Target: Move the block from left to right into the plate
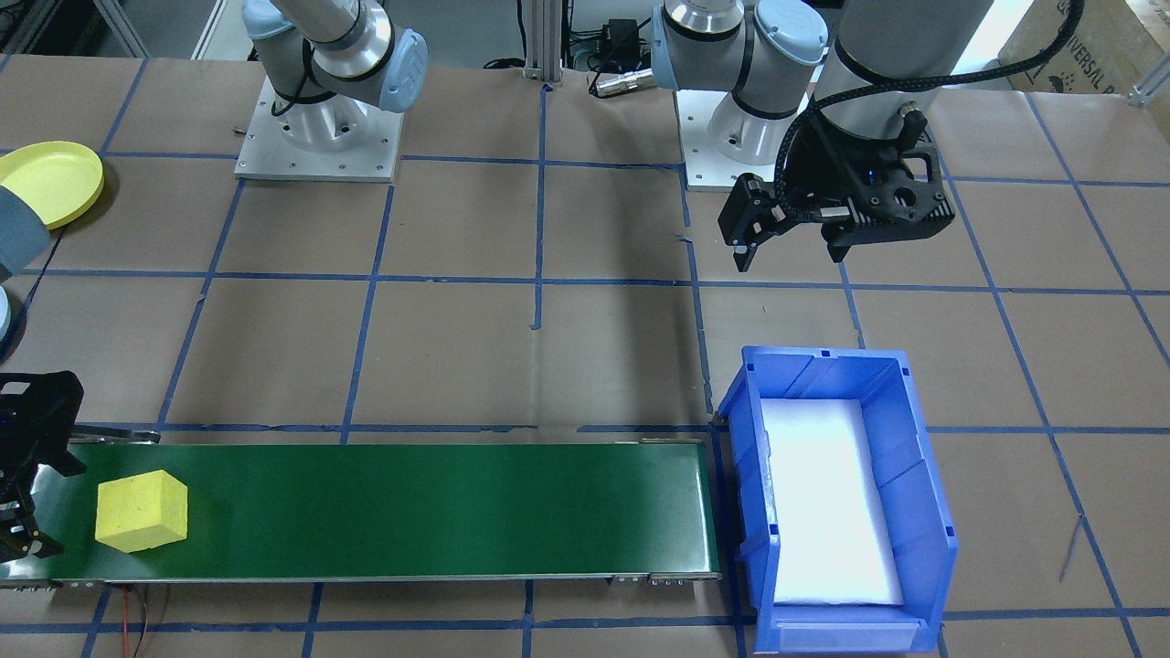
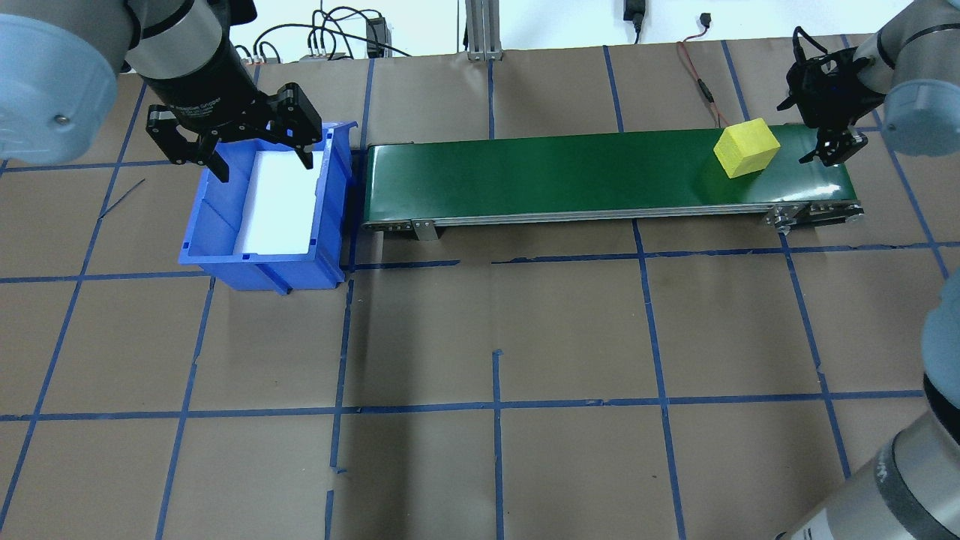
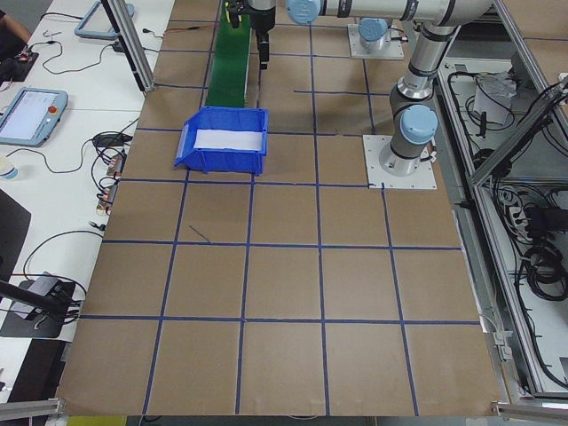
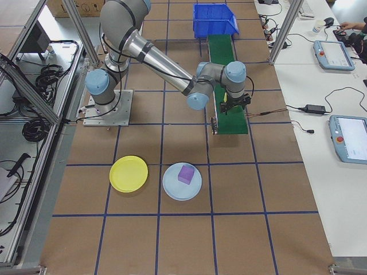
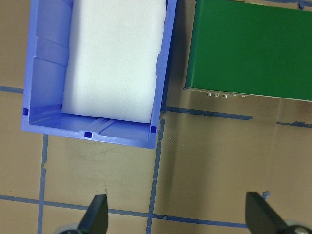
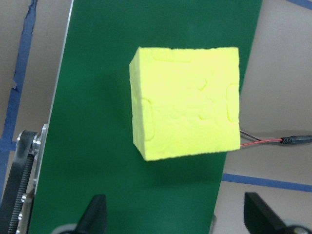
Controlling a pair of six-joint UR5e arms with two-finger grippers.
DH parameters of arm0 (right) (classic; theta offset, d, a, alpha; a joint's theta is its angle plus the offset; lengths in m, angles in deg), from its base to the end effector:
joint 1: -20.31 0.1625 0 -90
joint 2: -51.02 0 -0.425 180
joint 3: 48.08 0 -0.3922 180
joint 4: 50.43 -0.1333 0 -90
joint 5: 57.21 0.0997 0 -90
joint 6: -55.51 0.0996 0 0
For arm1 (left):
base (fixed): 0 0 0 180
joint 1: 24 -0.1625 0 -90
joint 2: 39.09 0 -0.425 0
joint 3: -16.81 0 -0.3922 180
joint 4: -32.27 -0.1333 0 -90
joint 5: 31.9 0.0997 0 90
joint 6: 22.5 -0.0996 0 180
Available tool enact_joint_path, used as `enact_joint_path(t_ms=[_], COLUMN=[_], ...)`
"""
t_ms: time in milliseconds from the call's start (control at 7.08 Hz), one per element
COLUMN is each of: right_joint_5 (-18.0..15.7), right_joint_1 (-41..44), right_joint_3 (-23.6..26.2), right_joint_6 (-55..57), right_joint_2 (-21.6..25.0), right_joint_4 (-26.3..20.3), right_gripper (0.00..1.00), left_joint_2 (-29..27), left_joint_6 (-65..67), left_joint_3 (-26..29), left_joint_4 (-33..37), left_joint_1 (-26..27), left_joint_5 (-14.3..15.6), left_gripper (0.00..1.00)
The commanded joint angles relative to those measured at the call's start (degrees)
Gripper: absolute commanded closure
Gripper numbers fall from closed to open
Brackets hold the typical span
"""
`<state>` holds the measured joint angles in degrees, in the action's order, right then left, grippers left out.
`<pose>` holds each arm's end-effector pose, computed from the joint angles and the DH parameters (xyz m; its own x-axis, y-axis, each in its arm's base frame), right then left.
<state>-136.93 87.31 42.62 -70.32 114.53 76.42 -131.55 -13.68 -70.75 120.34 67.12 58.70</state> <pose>-0.1161 -0.6603 0.2838 0.2248 -0.9446 0.2390 -0.9693 -0.2419 -0.0444 -0.1423 -0.5107 0.4908 -0.9909 -0.1342 -0.0052 -0.1340 0.9904 -0.0345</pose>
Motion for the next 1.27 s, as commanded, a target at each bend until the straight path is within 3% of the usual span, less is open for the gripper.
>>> enact_joint_path(t_ms=[0,424,706,847,1130], right_joint_5=[-0.08,-0.26,-1.39,-4.88,-7.02], right_joint_1=[0.23,0.23,0.15,0.15,-1.86], right_joint_3=[-0.18,-0.09,0.35,0.52,1.92], right_joint_6=[-0.02,0.15,1.46,1.99,2.52], right_joint_2=[-0.74,-2.07,-1.54,-0.76,4.23], right_joint_4=[1.28,1.56,1.56,1.47,0.77], right_gripper=[0.0,0.0,0.78,0.92,0.93], left_joint_2=[-0.09,-0.61,-0.44,-0.44,-0.44], left_joint_6=[-0.03,-0.03,0.06,-0.03,-0.03], left_joint_3=[0.02,0.02,-0.07,0.02,-0.07], left_joint_4=[-0.09,-0.18,-0.09,-0.09,-0.09], left_joint_1=[-0.06,-0.15,0.29,0.2,0.2], left_joint_5=[0.02,0.02,-0.07,-0.07,-0.16], left_gripper=[0.0,0.0,0.0,0.0,0.0])
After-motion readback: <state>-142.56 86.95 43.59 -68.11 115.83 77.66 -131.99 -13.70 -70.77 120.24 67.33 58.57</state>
